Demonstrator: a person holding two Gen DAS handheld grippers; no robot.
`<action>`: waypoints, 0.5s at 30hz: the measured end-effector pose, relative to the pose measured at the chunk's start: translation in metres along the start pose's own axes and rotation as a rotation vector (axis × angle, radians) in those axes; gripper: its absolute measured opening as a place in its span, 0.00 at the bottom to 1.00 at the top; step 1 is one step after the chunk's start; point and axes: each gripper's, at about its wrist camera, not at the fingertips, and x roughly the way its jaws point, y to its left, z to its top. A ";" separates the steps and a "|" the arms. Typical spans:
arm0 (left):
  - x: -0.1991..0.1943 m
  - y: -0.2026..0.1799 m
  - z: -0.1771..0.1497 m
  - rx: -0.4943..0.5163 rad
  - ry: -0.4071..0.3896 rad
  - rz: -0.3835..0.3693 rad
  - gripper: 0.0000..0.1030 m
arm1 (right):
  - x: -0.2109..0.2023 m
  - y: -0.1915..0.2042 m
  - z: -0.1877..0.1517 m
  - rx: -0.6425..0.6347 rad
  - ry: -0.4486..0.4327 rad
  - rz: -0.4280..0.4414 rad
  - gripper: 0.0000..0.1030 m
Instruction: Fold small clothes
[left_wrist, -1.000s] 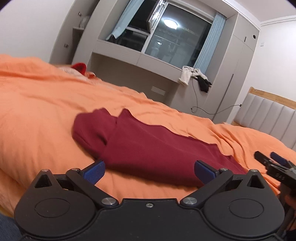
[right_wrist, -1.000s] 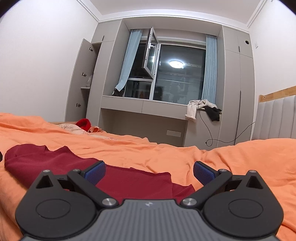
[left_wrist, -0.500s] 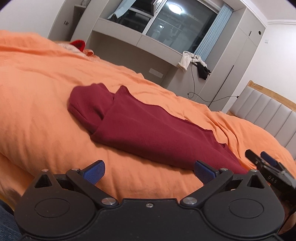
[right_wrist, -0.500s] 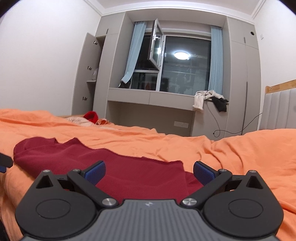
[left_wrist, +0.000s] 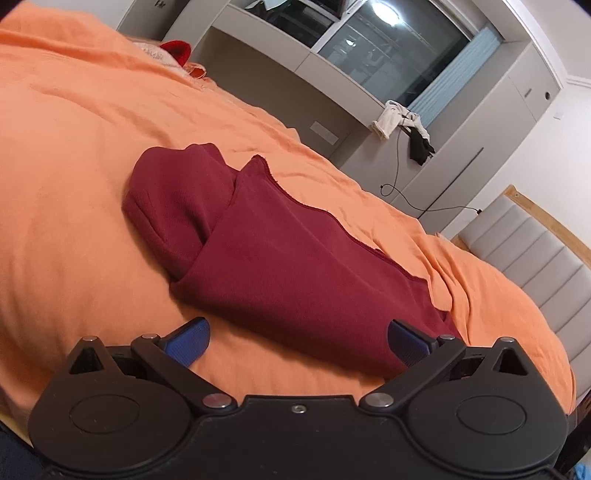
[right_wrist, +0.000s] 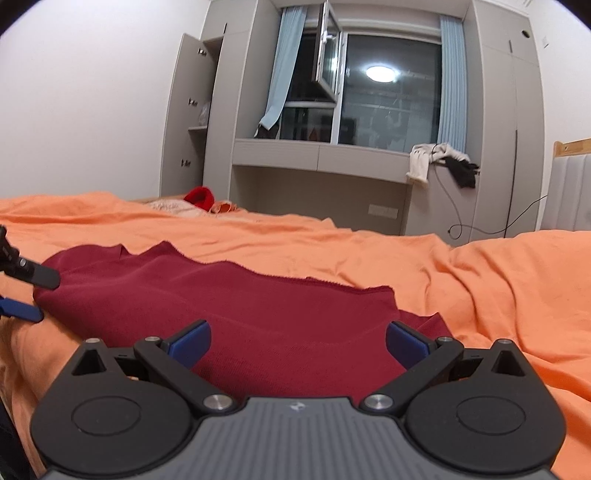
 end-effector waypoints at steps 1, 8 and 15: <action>0.002 0.000 0.002 -0.004 0.003 0.003 0.99 | 0.004 0.000 0.001 -0.001 0.008 0.004 1.00; 0.028 -0.002 0.027 0.010 0.038 0.048 0.99 | 0.039 0.003 0.011 0.047 0.055 -0.003 1.00; 0.053 0.006 0.054 -0.009 0.027 0.084 0.99 | 0.066 0.026 0.011 0.026 0.048 -0.045 1.00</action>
